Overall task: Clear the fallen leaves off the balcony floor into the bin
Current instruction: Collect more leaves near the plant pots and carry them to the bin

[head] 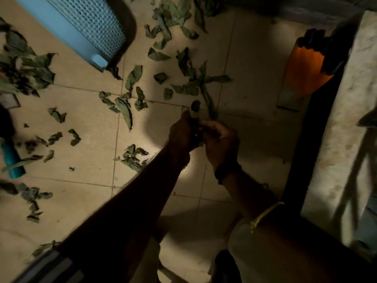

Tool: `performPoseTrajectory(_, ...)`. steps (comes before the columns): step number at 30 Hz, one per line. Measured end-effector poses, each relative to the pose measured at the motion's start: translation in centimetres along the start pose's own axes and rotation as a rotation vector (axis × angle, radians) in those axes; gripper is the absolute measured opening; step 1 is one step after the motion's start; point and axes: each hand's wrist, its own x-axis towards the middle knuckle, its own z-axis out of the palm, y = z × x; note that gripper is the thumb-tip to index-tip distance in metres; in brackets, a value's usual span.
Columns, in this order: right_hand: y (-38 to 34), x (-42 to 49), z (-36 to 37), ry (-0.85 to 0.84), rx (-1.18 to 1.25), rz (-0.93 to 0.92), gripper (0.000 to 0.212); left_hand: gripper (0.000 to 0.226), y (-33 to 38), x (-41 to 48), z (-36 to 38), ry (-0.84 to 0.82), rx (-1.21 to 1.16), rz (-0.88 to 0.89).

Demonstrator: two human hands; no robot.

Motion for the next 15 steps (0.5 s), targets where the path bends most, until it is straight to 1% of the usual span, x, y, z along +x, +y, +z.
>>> performPoseTrajectory(2, -0.2, -1.2, 0.6, 0.054, -0.084, -0.053, 0.018, 0.038, 0.0, -0.3, 0.1, 0.004, 0.015, 0.035)
performPoseTrajectory(3, -0.3, -1.7, 0.7, 0.07, -0.098, -0.061, 0.018, 0.035, -0.2, -0.4, 0.2, 0.016, 0.027, 0.047)
performPoseTrajectory(4, -0.4, -2.0, 0.9, 0.052, -0.074, -0.05, 0.019, 0.032, -0.3, -0.6, 0.1, 0.057, 0.036, 0.051)
performPoseTrajectory(5, -0.6, -2.2, 1.0, -0.008, -0.01, -0.018, 0.02, 0.031, -0.4, -0.6, -0.2, 0.123, 0.027, 0.05)
performPoseTrajectory(7, -0.9, -2.3, 0.8, -0.206, 0.107, 0.014, 0.02, 0.031, -0.5, -0.1, -1.3, 0.262, -0.001, 0.063)
performPoseTrajectory(8, -0.9, -2.3, 0.7, -0.29, 0.125, -0.009, 0.02, 0.031, -0.5, 0.3, -2.0, 0.305, 0.016, 0.072)
performPoseTrajectory(9, -1.1, -2.1, 0.6, -0.323, 0.11, -0.049, 0.021, 0.031, -0.4, 0.5, -2.6, 0.325, 0.026, 0.072)
performPoseTrajectory(10, -1.1, -1.5, 0.7, -0.288, 0.048, -0.101, 0.022, 0.033, -0.5, 0.8, -3.2, 0.336, 0.001, 0.061)
performPoseTrajectory(12, -0.8, 0.4, 1.0, -0.12, -0.166, -0.225, 0.02, 0.039, -0.6, 1.1, -4.1, 0.323, -0.169, 0.011)
performPoseTrajectory(13, -0.6, 1.7, 1.3, -0.052, -0.295, -0.269, 0.023, 0.042, -0.7, 1.3, -4.4, 0.299, -0.224, -0.004)
performPoseTrajectory(14, -0.5, 3.1, 1.8, -0.039, -0.437, -0.293, 0.03, 0.042, -0.8, 1.5, -4.8, 0.276, -0.24, -0.01)
performPoseTrajectory(15, -0.3, 4.5, 2.4, -0.085, -0.574, -0.287, 0.041, 0.042, -0.9, 1.6, -5.0, 0.25, -0.243, -0.013)
